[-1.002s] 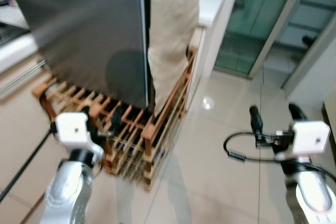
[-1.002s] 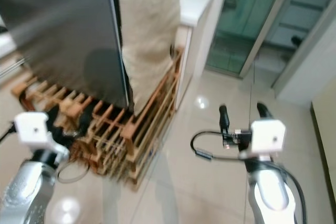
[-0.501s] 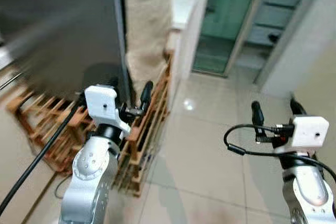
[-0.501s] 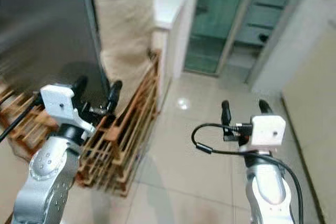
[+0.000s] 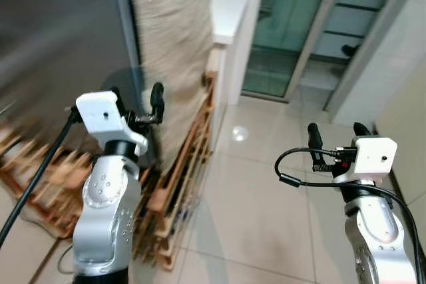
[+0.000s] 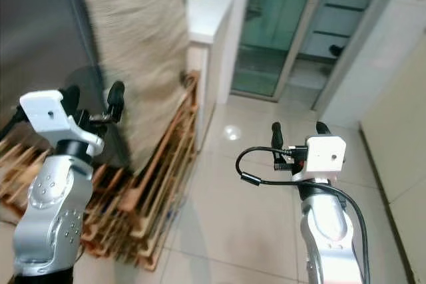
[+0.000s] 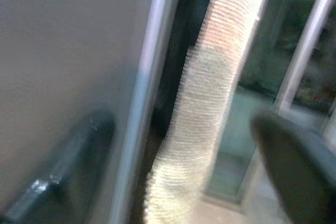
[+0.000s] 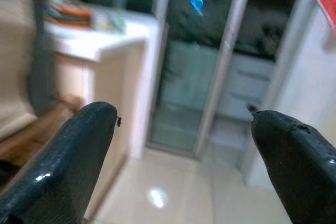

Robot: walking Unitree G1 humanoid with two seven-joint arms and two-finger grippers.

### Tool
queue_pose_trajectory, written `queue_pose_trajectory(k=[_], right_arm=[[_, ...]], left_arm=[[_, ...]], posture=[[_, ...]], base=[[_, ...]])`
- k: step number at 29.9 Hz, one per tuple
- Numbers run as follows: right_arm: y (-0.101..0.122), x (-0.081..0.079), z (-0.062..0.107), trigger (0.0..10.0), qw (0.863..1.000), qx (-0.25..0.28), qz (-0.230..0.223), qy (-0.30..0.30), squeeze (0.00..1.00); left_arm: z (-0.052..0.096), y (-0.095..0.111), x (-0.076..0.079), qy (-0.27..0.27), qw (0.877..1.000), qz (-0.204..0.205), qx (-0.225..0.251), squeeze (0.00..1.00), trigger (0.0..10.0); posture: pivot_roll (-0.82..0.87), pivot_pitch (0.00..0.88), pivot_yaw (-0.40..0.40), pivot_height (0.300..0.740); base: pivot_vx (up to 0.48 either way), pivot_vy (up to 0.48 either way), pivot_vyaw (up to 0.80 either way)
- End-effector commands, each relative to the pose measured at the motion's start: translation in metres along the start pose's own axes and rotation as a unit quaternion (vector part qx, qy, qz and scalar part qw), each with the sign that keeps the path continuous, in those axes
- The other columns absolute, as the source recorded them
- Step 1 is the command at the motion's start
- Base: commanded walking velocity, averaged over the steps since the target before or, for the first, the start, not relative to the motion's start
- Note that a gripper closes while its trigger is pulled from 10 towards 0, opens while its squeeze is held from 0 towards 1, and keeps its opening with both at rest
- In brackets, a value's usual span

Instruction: Restocking fridge

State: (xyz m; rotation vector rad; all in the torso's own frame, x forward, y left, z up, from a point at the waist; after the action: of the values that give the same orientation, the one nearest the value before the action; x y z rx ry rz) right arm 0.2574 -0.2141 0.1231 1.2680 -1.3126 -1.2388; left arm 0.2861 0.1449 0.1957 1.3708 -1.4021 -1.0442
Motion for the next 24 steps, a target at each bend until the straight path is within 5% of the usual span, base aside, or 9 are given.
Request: queue_pose_trajectory(k=[1, 7, 15, 24], right_arm=[[0.005, -0.013, -0.005, 10.0, 1.000, 0.013, -0.006, 0.023, 0.00], [0.003, -0.016, -0.007, 10.0, 0.999, 0.011, -0.008, 0.030, 0.00], [-0.001, -0.019, -0.011, 10.0, 0.999, 0.006, -0.013, 0.032, 0.00], [-0.006, -0.014, -0.010, 10.0, 1.000, -0.001, -0.014, 0.025, 0.00]], left_arm=[[-0.005, 0.006, -0.005, 0.010, 1.000, -0.013, 0.013, 0.00, 10.0], [-0.017, 0.019, -0.019, 0.046, 0.998, -0.035, 0.040, 0.00, 10.0], [-0.029, 0.000, 0.026, -0.088, 0.996, -0.020, -0.024, 0.00, 10.0], [-0.019, -0.008, 0.031, -0.141, 0.988, -0.020, -0.054, 0.00, 10.0]], posture=[[-0.11, 0.000, -0.036, 0.740], [-0.11, 0.000, -0.037, 0.740], [-0.11, 0.000, -0.034, 0.740], [-0.11, 0.000, -0.033, 0.740]], base=[[0.000, 0.000, 0.00], [0.000, 0.000, 0.00], [0.000, 0.000, 0.00], [0.000, 0.000, 0.00]])
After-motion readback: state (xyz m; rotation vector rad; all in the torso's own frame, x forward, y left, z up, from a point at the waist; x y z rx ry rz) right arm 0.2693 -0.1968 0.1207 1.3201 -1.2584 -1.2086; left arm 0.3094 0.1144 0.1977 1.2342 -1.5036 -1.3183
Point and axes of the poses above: a point about 5 cm out from each wrist's last joint towards the gripper, its own z axis pointing back from the gripper into the wrist, its own y axis along the axis of the wrist's last joint, x = y × z, the point moved 2 cm from there along -z, pointing out of the wrist towards the gripper, and after that the axes turned 8 degrees about -z, right-handed, at the moved point
